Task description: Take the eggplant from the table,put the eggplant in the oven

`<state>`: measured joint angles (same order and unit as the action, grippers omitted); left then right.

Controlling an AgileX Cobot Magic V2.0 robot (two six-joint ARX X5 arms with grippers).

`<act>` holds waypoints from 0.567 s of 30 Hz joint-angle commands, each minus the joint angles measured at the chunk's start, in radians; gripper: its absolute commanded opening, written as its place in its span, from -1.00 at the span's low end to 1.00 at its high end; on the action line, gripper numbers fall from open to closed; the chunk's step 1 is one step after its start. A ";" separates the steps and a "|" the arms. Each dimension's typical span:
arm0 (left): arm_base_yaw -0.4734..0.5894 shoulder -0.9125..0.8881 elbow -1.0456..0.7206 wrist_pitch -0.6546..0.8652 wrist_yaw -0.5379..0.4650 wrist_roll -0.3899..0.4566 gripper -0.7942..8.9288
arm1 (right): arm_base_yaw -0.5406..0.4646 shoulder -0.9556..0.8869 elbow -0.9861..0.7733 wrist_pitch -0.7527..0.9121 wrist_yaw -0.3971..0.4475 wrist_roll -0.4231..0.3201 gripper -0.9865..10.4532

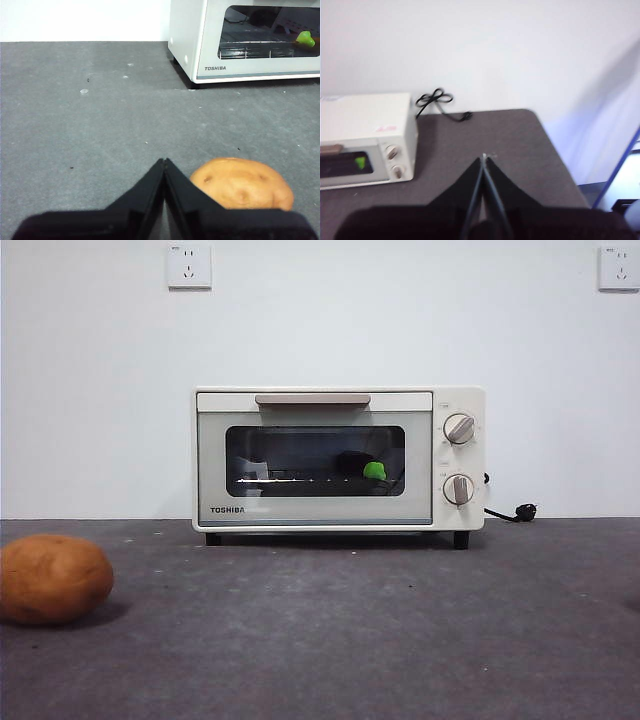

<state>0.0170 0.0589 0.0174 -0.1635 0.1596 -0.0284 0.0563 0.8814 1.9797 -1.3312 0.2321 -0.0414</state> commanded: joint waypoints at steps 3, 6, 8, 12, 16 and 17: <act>-0.003 0.000 -0.010 0.007 0.000 -0.010 -0.84 | -0.060 -0.061 -0.006 0.005 -0.030 -0.015 -0.83; -0.003 0.000 -0.010 0.007 0.000 -0.010 -0.84 | -0.089 -0.109 -0.024 0.010 -0.066 -0.015 -0.83; -0.003 0.000 -0.010 0.007 0.000 -0.010 -0.84 | -0.098 -0.145 -0.059 0.035 -0.072 -0.015 -0.83; -0.003 0.000 -0.010 0.007 0.000 -0.010 -0.84 | -0.098 -0.238 -0.196 0.142 -0.090 -0.015 -0.83; -0.003 0.000 -0.010 0.007 0.000 -0.010 -0.84 | -0.098 -0.352 -0.407 0.268 -0.113 -0.015 -0.83; -0.003 0.000 -0.010 0.007 0.000 -0.010 -0.85 | -0.098 -0.370 -0.454 0.291 -0.113 -0.015 -0.83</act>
<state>0.0166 0.0589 0.0174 -0.1635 0.1596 -0.0284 -0.0406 0.5316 1.5883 -1.0622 0.1223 -0.0528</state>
